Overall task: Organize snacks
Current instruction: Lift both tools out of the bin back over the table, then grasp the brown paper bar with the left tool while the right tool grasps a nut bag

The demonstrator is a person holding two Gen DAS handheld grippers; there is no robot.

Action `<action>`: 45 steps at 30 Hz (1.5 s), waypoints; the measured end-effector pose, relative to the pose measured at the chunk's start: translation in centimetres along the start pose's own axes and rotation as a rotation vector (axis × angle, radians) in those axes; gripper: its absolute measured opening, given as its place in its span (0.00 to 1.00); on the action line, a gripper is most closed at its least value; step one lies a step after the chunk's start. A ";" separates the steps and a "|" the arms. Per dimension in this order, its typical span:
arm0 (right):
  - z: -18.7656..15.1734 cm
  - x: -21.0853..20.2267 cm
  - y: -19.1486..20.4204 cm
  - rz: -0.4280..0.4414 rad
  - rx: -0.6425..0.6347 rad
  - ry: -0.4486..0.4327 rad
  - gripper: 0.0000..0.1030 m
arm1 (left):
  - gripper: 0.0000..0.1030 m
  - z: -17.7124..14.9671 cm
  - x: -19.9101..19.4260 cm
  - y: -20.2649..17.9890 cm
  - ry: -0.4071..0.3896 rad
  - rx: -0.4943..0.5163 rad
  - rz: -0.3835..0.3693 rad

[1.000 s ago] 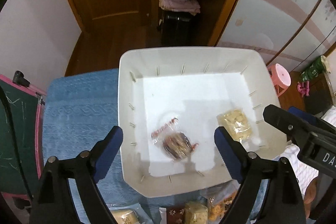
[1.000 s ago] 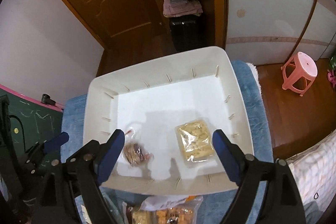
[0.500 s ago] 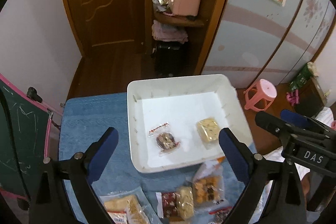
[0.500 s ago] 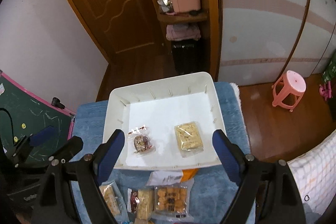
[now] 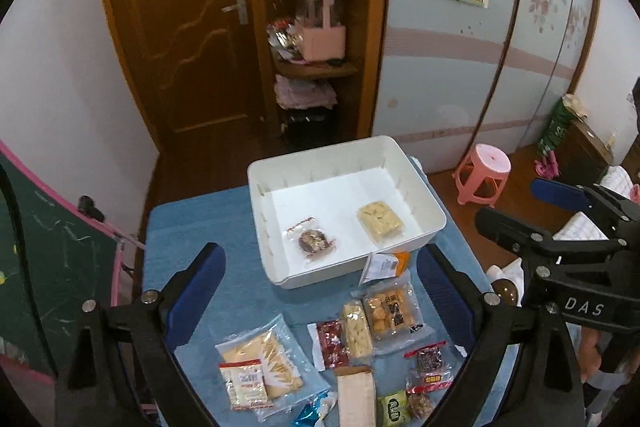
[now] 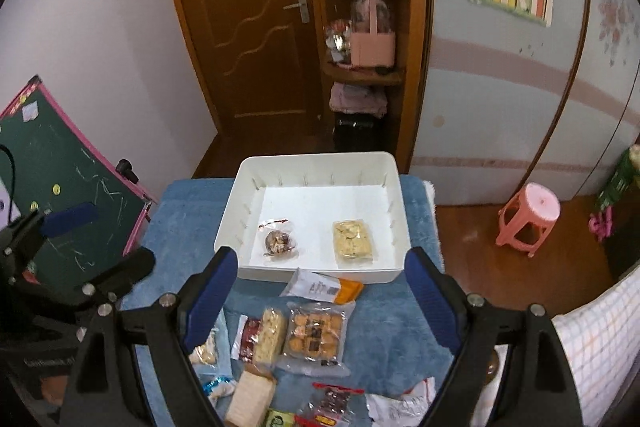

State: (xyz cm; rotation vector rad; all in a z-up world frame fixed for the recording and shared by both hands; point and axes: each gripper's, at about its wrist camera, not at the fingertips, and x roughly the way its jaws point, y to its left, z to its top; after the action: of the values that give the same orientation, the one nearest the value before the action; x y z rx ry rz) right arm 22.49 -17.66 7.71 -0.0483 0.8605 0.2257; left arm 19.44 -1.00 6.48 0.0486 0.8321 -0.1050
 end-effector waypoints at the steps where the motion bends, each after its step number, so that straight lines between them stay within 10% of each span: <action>1: -0.4 -0.6 0.1 -0.012 -0.009 -0.012 0.84 | 0.93 -0.3 -0.7 0.0 -0.011 0.000 0.011; 17: -7.6 -4.4 -4.3 -0.029 0.135 -0.099 0.84 | 0.93 -6.9 -5.5 1.6 -0.050 -0.081 -0.020; 45: -24.3 4.1 -3.7 0.008 0.177 0.120 0.81 | 0.88 -24.7 7.4 0.3 0.232 -0.148 -0.019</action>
State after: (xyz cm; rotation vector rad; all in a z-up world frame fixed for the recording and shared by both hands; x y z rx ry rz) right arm 7.80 -23.76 -11.41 0.1077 0.9978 0.1545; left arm 6.26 0.85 -15.58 -0.0882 1.0699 -0.0557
